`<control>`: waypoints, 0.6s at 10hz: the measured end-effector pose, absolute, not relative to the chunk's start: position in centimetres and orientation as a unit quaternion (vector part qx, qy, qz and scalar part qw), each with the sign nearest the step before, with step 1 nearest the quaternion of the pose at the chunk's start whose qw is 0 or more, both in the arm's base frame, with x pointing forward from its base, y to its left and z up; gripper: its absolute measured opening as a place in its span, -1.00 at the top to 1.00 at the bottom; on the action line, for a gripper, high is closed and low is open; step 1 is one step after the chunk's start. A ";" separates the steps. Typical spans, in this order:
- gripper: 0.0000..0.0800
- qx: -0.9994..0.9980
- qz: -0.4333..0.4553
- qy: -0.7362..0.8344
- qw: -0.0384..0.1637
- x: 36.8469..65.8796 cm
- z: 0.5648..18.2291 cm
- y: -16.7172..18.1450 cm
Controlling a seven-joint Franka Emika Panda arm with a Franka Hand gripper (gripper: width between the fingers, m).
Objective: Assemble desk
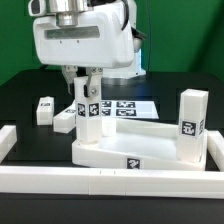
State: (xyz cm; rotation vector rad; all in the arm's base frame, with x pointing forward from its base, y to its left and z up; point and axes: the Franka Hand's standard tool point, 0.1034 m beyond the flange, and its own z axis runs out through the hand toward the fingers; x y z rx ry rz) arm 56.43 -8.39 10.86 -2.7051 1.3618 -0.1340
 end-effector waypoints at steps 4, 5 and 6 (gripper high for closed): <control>0.27 -0.832 -0.035 0.549 0.064 56.5 10.9 -7.5; 0.27 -0.841 -0.036 0.536 0.064 56.5 10.8 -7.5; 0.00 -0.848 -0.037 0.524 0.063 56.6 10.8 -7.4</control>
Offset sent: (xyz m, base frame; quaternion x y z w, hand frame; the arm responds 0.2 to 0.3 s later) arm -0.0017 0.0028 -0.0007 -0.0160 0.0022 0.1783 0.9838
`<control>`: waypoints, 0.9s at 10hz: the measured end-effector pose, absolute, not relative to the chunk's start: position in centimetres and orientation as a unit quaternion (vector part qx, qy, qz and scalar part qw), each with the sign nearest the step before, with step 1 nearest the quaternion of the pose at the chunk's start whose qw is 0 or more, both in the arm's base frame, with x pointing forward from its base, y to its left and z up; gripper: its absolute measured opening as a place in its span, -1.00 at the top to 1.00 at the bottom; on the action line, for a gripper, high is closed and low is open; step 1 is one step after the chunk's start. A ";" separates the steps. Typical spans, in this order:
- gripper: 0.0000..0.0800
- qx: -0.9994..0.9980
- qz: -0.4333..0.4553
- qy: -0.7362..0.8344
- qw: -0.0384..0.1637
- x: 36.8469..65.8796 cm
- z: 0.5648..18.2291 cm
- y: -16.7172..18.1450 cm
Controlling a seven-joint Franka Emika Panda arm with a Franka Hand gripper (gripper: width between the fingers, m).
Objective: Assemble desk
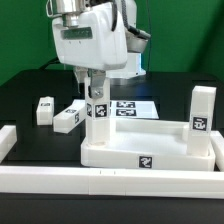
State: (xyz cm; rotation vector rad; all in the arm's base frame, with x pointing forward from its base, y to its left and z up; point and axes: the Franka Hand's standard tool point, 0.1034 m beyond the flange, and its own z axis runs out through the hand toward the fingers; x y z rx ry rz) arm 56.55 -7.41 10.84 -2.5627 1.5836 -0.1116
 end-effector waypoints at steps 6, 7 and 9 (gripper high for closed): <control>-0.62 -0.946 -0.053 0.315 0.054 56.6 10.6 -6.1; -0.62 -0.955 -0.054 0.286 0.052 56.6 10.6 -6.2; -0.62 -0.974 -0.058 0.212 0.046 56.6 10.7 -6.1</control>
Offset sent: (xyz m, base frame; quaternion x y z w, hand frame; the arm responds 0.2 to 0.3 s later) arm -0.0028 0.0157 -0.0028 0.0236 0.0094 -0.2835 0.9586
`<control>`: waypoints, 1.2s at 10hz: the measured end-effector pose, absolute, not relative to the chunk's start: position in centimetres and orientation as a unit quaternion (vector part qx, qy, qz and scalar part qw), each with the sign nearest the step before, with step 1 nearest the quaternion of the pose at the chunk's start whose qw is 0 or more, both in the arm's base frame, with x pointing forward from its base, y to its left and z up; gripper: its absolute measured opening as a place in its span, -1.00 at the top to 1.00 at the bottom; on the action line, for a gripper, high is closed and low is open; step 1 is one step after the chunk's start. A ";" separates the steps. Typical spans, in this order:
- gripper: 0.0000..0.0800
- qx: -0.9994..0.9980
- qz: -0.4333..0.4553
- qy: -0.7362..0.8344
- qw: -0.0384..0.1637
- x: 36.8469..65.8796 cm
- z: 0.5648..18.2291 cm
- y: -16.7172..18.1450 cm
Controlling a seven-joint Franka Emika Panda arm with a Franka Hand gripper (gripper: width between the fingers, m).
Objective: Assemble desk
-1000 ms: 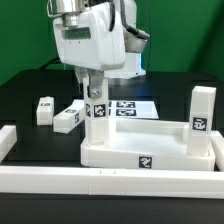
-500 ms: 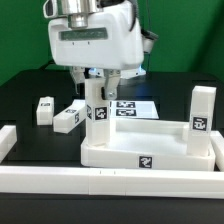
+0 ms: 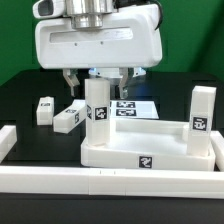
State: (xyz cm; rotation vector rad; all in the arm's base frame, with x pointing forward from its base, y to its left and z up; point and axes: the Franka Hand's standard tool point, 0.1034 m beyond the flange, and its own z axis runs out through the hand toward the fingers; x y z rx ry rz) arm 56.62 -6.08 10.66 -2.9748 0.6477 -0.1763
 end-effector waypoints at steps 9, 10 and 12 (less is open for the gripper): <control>-0.30 -0.992 -0.063 -0.106 0.001 56.9 10.9 -5.7; -0.30 -0.992 -0.063 -0.106 0.001 56.9 10.9 -5.7; 0.28 -0.992 -0.063 -0.106 0.001 56.9 10.9 -5.7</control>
Offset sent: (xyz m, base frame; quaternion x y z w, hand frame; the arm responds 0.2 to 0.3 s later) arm 0.0058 0.0061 0.0056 -0.0311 -0.0045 -0.2502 0.9677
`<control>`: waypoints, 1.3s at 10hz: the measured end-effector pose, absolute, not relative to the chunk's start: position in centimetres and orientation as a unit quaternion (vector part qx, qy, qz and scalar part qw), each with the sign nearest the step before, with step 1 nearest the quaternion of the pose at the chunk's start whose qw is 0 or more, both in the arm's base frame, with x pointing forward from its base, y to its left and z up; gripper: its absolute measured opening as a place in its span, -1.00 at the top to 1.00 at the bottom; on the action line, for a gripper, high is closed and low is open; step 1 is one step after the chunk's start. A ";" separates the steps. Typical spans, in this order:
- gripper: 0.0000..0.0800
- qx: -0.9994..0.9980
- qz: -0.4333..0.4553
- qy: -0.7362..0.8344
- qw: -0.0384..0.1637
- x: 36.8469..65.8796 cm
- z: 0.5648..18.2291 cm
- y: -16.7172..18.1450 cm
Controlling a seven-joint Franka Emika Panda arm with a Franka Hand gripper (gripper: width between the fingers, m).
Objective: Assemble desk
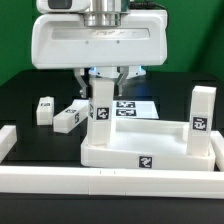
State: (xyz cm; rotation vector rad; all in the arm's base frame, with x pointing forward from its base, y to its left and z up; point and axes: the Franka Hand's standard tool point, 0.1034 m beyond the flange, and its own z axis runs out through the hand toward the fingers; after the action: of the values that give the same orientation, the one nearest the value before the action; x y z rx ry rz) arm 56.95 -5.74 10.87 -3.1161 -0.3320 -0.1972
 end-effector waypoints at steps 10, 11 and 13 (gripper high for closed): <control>0.27 -0.994 -0.062 0.085 0.018 56.9 10.8 -5.7; 0.27 -0.991 -0.062 0.117 0.020 56.9 10.8 -5.7; 0.27 -0.973 -0.059 0.222 0.034 56.8 10.7 -5.7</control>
Offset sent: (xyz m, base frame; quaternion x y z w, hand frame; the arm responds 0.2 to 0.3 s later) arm 0.0000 0.0000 0.0000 0.0000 0.0000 0.0650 0.9979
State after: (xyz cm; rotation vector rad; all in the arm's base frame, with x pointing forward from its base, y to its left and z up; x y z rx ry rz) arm 56.82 -5.68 10.73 -2.9910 0.6811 -0.1801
